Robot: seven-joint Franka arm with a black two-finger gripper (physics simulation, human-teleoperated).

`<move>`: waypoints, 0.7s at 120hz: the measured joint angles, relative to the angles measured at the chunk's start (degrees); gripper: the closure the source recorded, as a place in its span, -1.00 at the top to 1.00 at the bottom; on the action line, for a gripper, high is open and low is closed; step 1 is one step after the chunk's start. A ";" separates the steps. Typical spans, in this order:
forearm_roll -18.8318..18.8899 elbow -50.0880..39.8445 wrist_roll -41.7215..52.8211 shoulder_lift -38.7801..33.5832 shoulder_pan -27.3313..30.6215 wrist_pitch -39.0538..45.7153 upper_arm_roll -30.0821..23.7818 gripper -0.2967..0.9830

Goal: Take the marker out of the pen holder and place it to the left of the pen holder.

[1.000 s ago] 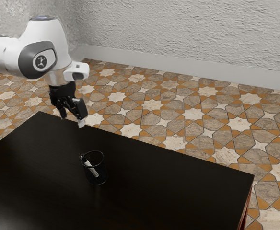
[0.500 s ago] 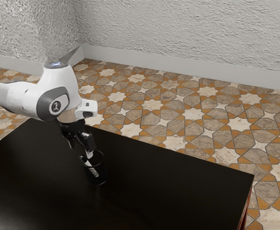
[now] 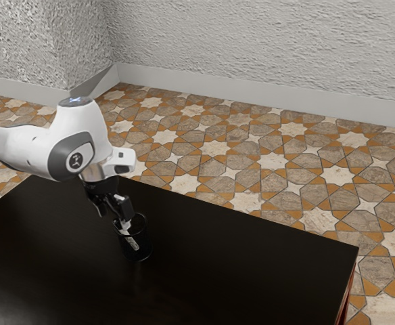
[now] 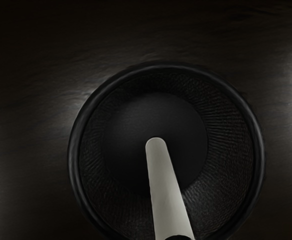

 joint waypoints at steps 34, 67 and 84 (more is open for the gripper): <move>-0.72 -0.02 -0.05 0.06 -0.26 -0.09 -0.97 -0.35; -0.24 0.77 -0.51 -2.69 -0.19 -2.04 -0.85 -0.61; 0.26 10.86 -0.99 -6.57 -0.11 -11.93 -0.60 -0.65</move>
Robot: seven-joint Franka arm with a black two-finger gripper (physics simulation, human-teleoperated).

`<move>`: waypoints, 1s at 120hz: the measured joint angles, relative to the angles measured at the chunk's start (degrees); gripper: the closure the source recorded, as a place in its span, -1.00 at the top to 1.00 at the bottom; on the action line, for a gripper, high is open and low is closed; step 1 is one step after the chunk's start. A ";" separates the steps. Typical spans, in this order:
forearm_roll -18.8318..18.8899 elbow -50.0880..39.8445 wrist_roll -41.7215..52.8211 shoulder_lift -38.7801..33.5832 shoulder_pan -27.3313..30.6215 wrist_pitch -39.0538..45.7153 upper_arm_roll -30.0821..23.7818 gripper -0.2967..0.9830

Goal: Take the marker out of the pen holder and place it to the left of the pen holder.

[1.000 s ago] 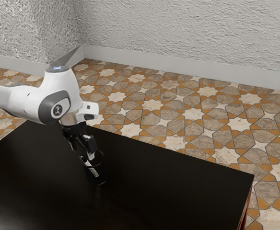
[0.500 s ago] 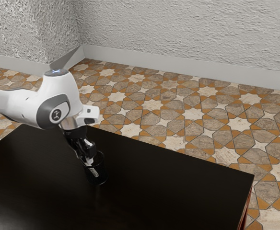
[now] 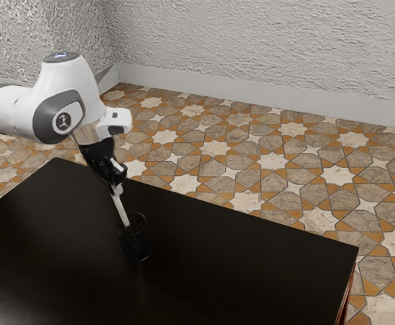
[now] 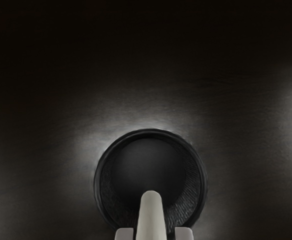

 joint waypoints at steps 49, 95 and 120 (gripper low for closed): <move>4.71 27.97 -2.39 20.53 -0.20 -42.80 10.06 -0.68; 5.54 44.02 -5.29 46.01 0.18 -57.54 12.93 -0.69; 5.53 52.74 -5.13 54.47 0.66 -58.58 12.95 -0.69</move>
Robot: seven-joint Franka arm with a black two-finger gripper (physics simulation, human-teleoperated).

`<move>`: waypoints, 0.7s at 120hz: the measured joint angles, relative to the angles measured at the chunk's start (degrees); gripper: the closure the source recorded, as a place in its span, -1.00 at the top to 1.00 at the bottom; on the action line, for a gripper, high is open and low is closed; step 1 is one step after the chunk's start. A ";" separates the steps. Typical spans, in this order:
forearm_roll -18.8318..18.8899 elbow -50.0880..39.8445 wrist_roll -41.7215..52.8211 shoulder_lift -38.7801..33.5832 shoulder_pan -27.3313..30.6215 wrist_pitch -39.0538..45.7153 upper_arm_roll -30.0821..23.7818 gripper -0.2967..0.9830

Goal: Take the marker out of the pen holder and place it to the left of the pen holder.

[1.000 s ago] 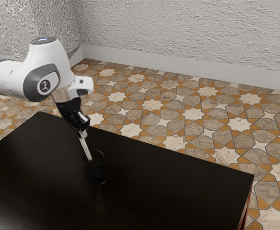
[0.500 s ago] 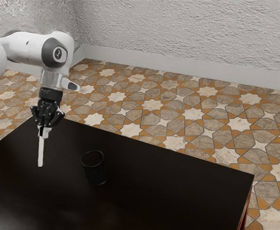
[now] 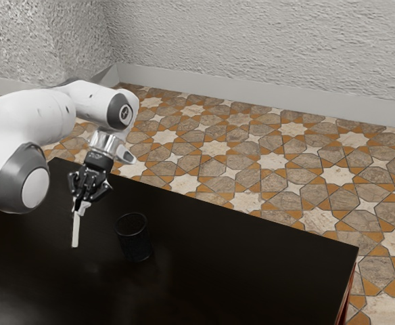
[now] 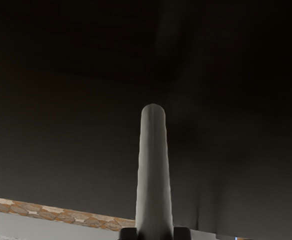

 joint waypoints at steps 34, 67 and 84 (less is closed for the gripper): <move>-0.02 1.31 3.27 3.67 0.71 5.46 0.01 -0.69; -0.66 1.51 5.04 3.87 0.75 7.59 0.02 0.10; -0.69 3.06 5.66 2.13 0.75 7.72 0.01 0.31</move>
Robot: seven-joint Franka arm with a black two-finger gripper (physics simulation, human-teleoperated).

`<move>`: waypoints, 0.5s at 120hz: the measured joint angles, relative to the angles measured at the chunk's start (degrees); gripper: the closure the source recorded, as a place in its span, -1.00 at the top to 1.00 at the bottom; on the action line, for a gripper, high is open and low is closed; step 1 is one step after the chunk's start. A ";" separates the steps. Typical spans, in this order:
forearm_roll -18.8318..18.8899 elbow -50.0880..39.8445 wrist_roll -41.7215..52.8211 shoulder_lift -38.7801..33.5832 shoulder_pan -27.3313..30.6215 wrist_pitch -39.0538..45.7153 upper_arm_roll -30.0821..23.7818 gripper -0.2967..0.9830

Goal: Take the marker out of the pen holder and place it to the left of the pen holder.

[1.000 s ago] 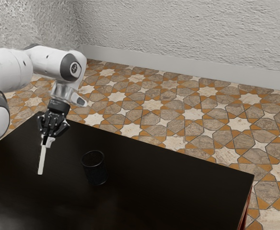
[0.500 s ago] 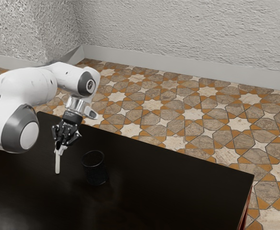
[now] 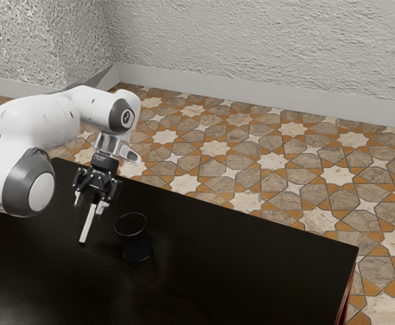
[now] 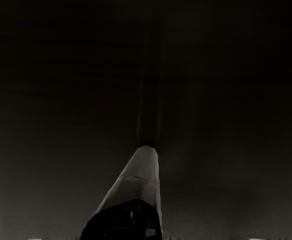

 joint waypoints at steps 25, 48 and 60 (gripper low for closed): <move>0.18 -16.24 0.43 -28.67 -0.12 6.21 -5.36 0.45; 0.56 -21.94 0.61 -46.35 -0.13 13.68 -10.65 0.50; 0.46 -21.13 0.71 -47.10 -1.63 15.52 -11.23 0.51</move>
